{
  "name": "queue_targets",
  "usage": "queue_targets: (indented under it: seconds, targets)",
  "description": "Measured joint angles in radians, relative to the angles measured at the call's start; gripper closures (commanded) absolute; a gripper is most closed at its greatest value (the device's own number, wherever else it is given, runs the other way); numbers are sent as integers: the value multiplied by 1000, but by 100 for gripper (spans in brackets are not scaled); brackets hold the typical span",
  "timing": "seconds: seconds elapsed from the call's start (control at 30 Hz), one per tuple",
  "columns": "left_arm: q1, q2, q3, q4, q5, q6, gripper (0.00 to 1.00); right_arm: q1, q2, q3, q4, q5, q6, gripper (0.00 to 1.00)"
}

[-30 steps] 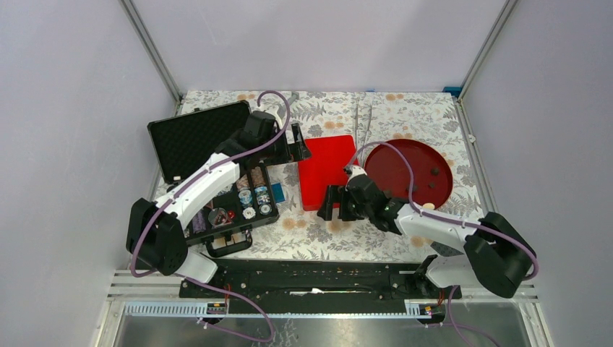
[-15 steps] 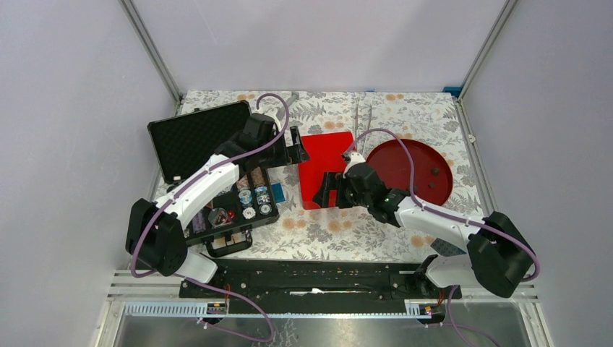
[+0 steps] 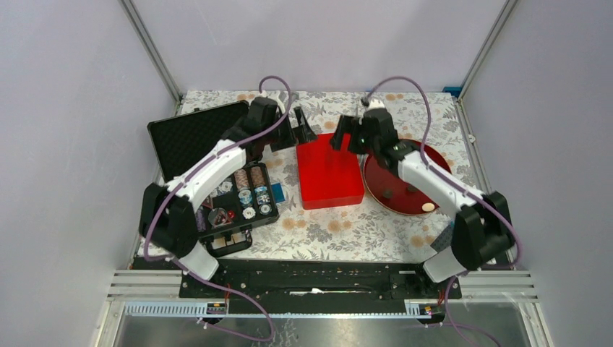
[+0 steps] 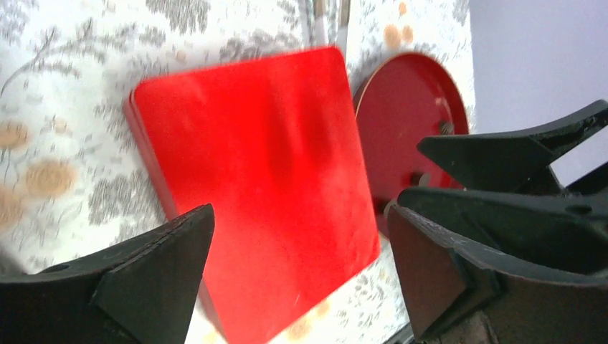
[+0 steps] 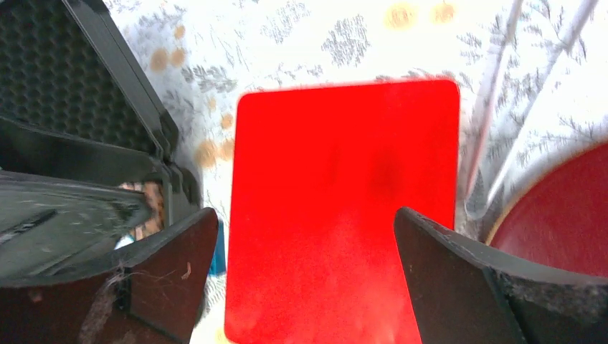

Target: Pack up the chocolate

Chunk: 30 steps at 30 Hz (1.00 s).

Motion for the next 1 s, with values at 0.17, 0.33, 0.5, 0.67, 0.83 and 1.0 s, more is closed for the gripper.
queue_targets:
  seconds: [0.17, 0.33, 0.5, 0.67, 0.83, 1.0]
  targets:
    - [31, 154, 142, 59, 19, -45, 1, -30, 169, 211, -10, -41, -18, 0]
    - [68, 261, 160, 166, 53, -123, 1, -99, 287, 258, 41, -126, 23, 0]
    - [87, 433, 160, 289, 97, -197, 1, -144, 461, 269, 80, -190, 66, 0]
    - [85, 478, 171, 368, 144, -220, 1, -150, 475, 280, 108, -226, 71, 0]
    - [85, 435, 158, 318, 125, -201, 1, -151, 407, 282, 11, -227, 55, 0]
    - [85, 315, 140, 274, 120, -184, 1, -151, 285, 282, -2, -240, 51, 0]
